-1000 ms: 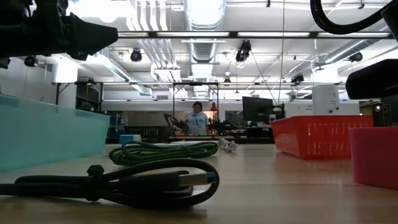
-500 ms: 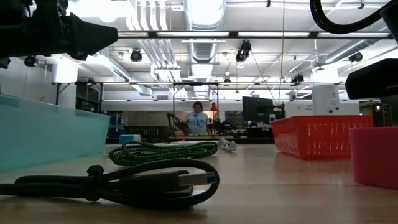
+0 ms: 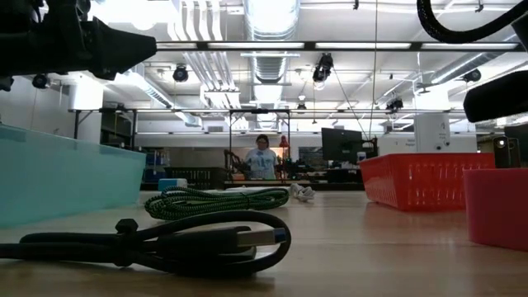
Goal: Pick and place items into bin
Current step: Put the bottom white USB cable into the light blue bin
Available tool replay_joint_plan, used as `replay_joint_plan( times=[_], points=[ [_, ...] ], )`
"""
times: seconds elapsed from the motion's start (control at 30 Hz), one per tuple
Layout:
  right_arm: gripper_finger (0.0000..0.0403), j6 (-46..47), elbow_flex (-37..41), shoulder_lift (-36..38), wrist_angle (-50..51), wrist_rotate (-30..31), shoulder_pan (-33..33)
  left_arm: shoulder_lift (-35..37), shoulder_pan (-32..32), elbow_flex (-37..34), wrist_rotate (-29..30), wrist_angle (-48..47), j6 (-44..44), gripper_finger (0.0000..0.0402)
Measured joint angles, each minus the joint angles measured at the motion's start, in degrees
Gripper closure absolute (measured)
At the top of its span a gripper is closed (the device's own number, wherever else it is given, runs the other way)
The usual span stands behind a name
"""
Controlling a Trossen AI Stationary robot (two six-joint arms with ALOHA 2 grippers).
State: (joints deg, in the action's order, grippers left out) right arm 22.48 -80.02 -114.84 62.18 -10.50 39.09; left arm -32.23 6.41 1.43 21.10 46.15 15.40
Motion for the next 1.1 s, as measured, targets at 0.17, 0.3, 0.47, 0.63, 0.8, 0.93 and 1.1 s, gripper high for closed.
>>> replay_joint_plan(
  times=[0.17,0.3,0.47,0.63,0.8,0.93,1.1],
  points=[
    [0.0389,-0.19,-0.83,0.78,0.87,3.12,-0.11,0.0,0.01,0.0,0.0,0.0,0.0,0.0205],
    [0.039,-0.02,-0.97,2.96,1.1,6.6,-0.29,0.0,0.01,-0.02,0.0,0.0,0.0,0.0205],
    [0.039,1.04,-0.99,7.19,1.09,10.83,-0.63,0.0,0.01,-0.02,0.0,0.0,0.0,0.0205],
    [0.039,1.06,-0.97,11.67,-1.45,19.42,-1.16,0.0,0.01,-0.02,0.0,0.0,0.0,0.0205],
    [0.039,0.92,-0.73,15.59,-4.8,28.33,-1.75,0.0,0.01,-0.02,-0.01,0.0,0.0,0.0205],
    [0.039,-0.57,0.28,18.41,-7.34,33.01,-2.3,0.0,0.0,-0.02,0.0,0.0,0.0,0.0205],
    [0.039,-7.65,4.25,22.32,-15.13,35.26,-3.38,0.0,0.0,-0.02,0.0,0.0,0.0,0.0205]
  ],
)
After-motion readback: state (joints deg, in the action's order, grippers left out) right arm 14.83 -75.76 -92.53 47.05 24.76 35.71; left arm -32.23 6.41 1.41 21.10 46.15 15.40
